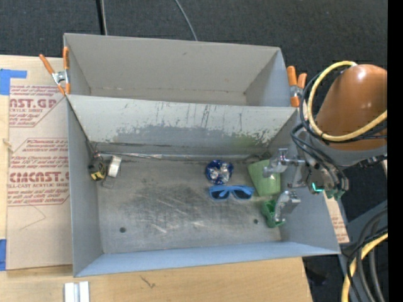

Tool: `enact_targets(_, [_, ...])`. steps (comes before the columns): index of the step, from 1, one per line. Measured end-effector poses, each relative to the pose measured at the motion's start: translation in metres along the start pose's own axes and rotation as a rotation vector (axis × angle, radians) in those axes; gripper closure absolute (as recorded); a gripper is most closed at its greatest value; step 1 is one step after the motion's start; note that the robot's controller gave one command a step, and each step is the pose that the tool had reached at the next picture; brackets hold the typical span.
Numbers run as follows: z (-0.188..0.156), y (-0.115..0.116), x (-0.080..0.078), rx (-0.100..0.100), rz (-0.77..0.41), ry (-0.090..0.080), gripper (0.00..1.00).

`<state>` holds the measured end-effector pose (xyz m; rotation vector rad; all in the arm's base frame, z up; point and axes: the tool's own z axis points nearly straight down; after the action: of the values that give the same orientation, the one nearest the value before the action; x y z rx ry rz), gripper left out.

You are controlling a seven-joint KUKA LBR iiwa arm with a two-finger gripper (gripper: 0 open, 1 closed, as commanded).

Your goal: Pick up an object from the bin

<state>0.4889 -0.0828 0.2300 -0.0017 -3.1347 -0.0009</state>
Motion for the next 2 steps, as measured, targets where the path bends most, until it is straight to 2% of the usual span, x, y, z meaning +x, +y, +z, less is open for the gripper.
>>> enact_targets(1, [0.155,-0.005,-0.033,0.001,-0.024,-0.020,0.00])
enact_targets(2, [0.156,0.016,-0.105,0.003,-0.134,-0.011,0.00])
